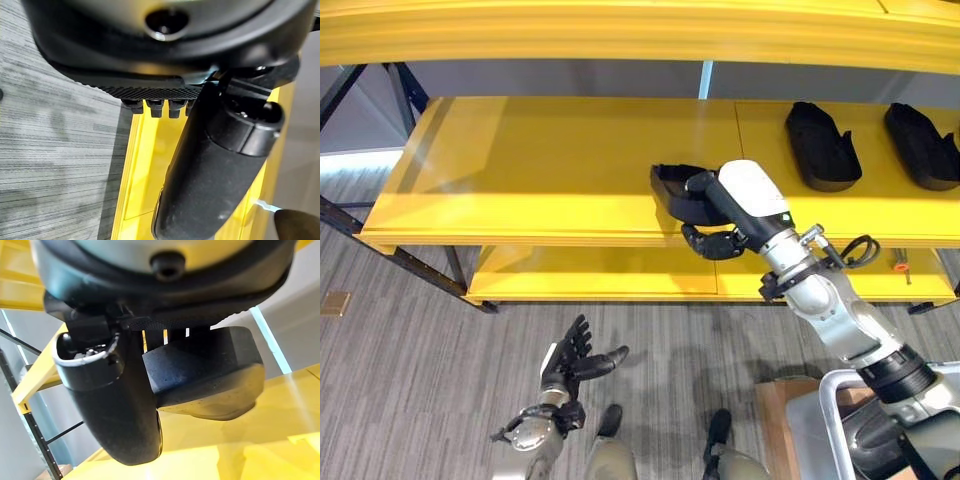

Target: Move parts from the plastic box to the shelf.

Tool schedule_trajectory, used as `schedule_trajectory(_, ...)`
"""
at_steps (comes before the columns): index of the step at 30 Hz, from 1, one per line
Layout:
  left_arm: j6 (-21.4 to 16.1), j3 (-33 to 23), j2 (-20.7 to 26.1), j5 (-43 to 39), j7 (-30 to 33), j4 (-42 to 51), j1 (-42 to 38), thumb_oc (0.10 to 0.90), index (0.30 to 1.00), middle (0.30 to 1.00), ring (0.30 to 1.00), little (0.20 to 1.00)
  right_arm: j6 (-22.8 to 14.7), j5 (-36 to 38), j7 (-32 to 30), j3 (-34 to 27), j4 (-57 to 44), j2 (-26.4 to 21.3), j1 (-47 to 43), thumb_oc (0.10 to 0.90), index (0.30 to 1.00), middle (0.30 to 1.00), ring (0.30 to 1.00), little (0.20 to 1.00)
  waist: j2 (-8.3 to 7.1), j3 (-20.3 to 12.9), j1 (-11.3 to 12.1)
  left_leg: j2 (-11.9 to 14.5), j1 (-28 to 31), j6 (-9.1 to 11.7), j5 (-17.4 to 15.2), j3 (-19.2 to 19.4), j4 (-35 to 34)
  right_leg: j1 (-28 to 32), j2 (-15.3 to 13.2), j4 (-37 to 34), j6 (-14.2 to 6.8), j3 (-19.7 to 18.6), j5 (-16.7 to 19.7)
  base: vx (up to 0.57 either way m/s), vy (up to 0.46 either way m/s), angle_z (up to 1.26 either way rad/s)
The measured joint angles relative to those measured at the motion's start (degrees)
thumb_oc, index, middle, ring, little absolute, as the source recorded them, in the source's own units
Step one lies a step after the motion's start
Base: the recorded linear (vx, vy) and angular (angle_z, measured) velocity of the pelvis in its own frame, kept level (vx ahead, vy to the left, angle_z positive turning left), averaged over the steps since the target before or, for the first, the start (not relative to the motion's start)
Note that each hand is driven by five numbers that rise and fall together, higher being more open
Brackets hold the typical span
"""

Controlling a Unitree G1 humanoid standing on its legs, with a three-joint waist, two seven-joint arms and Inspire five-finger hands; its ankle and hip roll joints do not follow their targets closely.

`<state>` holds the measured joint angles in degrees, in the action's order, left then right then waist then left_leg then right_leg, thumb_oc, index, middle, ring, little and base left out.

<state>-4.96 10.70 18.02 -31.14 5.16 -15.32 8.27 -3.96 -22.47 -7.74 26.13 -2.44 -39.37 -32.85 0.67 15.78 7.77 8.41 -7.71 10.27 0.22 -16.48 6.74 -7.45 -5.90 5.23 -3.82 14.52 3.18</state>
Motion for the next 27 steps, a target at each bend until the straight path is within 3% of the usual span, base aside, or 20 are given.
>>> schedule_trajectory(1, -0.1, -0.3, 0.6, -0.1, 0.0, -0.1, -1.5, 0.900, 1.000, 1.000, 1.000, 1.000, 0.1, 0.3, -0.1, 0.1, 0.0, -1.5, 0.0, 0.400, 0.300, 0.300, 0.300, 0.300, -0.80, 0.0, -0.1, -1.7, -5.8, 1.6, 1.1, 0.8, 7.4, -1.6, 1.4, 6.0, 2.6, 1.9, -5.6, 0.03, -0.077, 1.14)
schedule_trajectory(2, 0.1, 1.0, 0.8, -0.1, 0.0, -0.4, -2.7, 0.900, 1.000, 1.000, 1.000, 1.000, 0.1, 0.2, 0.1, 0.2, 0.3, -3.1, 0.0, 0.400, 0.300, 0.300, 0.300, 0.300, -0.78, 0.1, 0.0, -2.6, -8.2, 2.3, 3.2, 1.2, 9.9, -1.3, 0.9, 5.9, 4.1, 1.9, -6.8, 0.10, 0.009, 1.16)
schedule_trajectory(3, 0.1, 1.7, 1.1, -0.1, -0.3, -0.4, -2.9, 0.900, 1.000, 1.000, 1.000, 1.000, 0.2, 0.2, 0.2, 0.2, 0.8, -3.1, 0.0, 0.400, 0.300, 0.300, 0.300, 0.300, -0.90, 0.1, 0.9, -2.6, -8.3, 0.7, 4.4, 2.2, 10.2, -0.8, 0.5, 5.9, 4.2, 2.8, -7.1, 0.25, 0.121, 0.97)
schedule_trajectory(4, 0.2, 2.2, 2.3, 0.0, -0.8, -0.5, -2.1, 0.900, 1.000, 1.000, 1.000, 1.000, 0.2, 0.2, 0.2, 0.2, 0.8, -2.6, 0.3, 0.400, 0.300, 0.300, 0.300, 0.300, -1.16, 0.2, 1.8, -2.0, -9.2, -2.0, 3.5, 5.6, 9.0, 0.8, 0.1, 4.9, 4.6, 3.5, -7.4, 0.21, 0.113, 0.71)
schedule_trajectory(5, 0.2, 2.4, 3.2, 0.0, -0.9, -0.7, -1.9, 0.900, 1.000, 1.000, 1.000, 1.000, 0.0, 0.2, 0.1, 0.2, 0.7, -2.0, 0.3, 0.400, 0.300, 0.300, 0.300, 0.300, -1.62, 0.4, 1.9, -1.6, -9.2, -2.4, 3.3, 7.7, 3.6, 0.8, 0.1, 4.1, 4.5, 3.4, -7.5, 0.21, 0.128, 0.67)
schedule_trajectory(7, 0.7, 2.6, 3.6, 0.0, -0.9, -1.0, -1.7, 0.900, 1.000, 1.000, 1.000, 1.000, -0.1, 0.2, 0.0, 0.1, 0.6, -1.7, 0.3, 0.400, 0.300, 0.300, 0.300, 0.300, -1.37, 0.5, 2.3, -1.3, -8.4, -2.6, 4.1, 8.4, -4.4, 0.7, 0.4, 2.8, 5.0, 2.9, -6.7, 0.14, 0.122, 0.19)
schedule_trajectory(10, 1.0, 2.1, 3.6, 0.0, -0.8, -1.0, 2.5, 0.900, 1.000, 1.000, 1.000, 1.000, -0.4, 0.2, 0.0, 0.3, 0.5, 2.3, 0.8, 0.400, 0.300, 0.300, 0.300, 0.300, -0.67, 0.4, 3.6, -1.3, -1.3, -5.0, 4.4, 6.9, -6.0, 0.8, 2.5, 2.6, 2.9, -3.3, -5.6, 0.21, 0.212, -0.89)
schedule_trajectory(11, 1.1, 2.1, 3.8, 0.0, -0.9, -1.0, 2.7, 0.900, 1.000, 1.000, 1.000, 1.000, -0.6, 0.2, 0.0, 0.1, 0.4, 2.9, 1.0, 0.400, 0.300, 0.300, 0.300, 0.300, -0.82, 0.4, 3.5, -1.3, -0.1, -4.4, 5.1, 7.1, -6.6, 0.6, 2.2, 2.6, 2.9, -3.3, -5.5, 0.10, 0.111, -0.74)
schedule_trajectory(13, 1.5, 2.3, 3.7, 0.0, -1.0, -1.2, 1.5, 0.900, 1.000, 1.000, 1.000, 1.000, -0.4, 0.2, 0.3, 0.0, 0.0, 2.3, 2.0, 0.400, 0.300, 0.300, 0.300, 0.300, -2.26, 0.4, 3.1, -2.7, -0.8, -5.1, 5.3, 10.0, -6.4, 0.2, -0.2, 1.6, 2.1, -2.6, -4.6, 0.13, 0.168, -0.42)
schedule_trajectory(14, 1.5, 2.3, 3.8, 0.0, -1.0, -1.0, -0.4, 0.900, 1.000, 1.000, 1.000, 1.000, 0.5, 0.2, 0.7, 0.0, 0.1, 2.1, 2.3, 0.400, 0.300, 0.300, 0.300, 0.300, -2.97, 0.3, 3.4, -4.9, -1.5, -6.7, 4.3, 11.4, -4.9, 0.5, -2.5, -0.2, 1.2, -2.8, -2.4, 0.12, 0.172, -0.32)
schedule_trajectory(19, 0.7, 0.3, 4.5, 0.0, -0.9, 1.3, -3.6, 0.900, 1.000, 1.000, 1.000, 1.000, 0.8, 0.2, 0.7, -0.1, 0.1, 2.5, 2.5, 0.400, 0.300, 0.300, 0.300, 0.300, -3.04, 0.2, 3.6, -8.1, -1.8, -9.0, 2.2, 12.3, -2.6, 2.7, -5.2, -3.7, -1.2, -2.9, -0.4, 0.08, 0.140, 0.00)
schedule_trajectory(27, 0.8, 0.5, 5.7, 0.0, -0.8, 1.3, -3.4, 0.900, 1.000, 1.000, 1.000, 1.000, 2.0, 0.1, 0.7, 0.0, 1.6, 3.1, 2.2, 0.400, 0.300, 0.300, 0.300, 0.300, -3.10, 0.2, 3.4, -10.6, -3.2, -11.4, -0.9, 13.3, 1.6, 1.6, -7.7, -0.9, -1.2, -3.0, -0.4, 0.06, 0.131, -0.02)
